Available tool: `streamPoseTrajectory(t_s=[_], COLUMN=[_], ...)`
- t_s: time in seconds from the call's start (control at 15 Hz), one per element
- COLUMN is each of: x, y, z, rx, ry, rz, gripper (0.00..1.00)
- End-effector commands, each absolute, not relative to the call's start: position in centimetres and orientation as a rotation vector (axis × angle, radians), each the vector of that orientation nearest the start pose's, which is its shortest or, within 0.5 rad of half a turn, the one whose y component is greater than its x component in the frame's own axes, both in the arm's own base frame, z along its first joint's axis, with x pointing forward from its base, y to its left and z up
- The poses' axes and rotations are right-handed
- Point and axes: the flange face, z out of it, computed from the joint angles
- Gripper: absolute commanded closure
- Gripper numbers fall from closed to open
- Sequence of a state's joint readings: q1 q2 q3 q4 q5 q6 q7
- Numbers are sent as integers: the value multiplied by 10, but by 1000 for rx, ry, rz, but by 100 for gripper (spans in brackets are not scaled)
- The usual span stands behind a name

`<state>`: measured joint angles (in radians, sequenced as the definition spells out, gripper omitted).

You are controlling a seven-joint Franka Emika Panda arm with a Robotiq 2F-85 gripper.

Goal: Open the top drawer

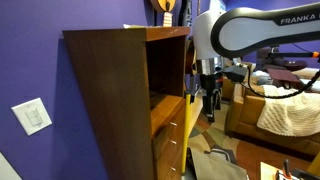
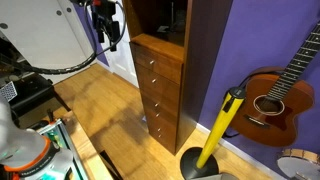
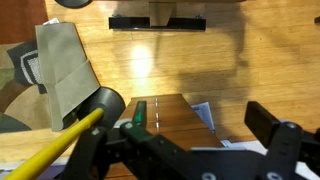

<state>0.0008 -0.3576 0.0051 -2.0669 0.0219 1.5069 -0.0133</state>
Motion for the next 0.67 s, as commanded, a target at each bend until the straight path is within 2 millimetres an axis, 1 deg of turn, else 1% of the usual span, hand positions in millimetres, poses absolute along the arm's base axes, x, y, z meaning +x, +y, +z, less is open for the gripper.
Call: streamPoseTrajectory(t_s=[0.0, 0.13, 0.2, 0.33, 0.4, 0.6], x=[423, 423, 431, 444, 450, 468], y=[5, 5, 6, 7, 7, 7], z=[565, 565, 554, 539, 534, 510], rx=[-3105, -3105, -3177, -3221, -3229, -3187], ry=[-28, -28, 34, 61, 75, 84], rz=[316, 316, 332, 286, 212, 121], gripper=[0, 0, 0, 0, 0, 0])
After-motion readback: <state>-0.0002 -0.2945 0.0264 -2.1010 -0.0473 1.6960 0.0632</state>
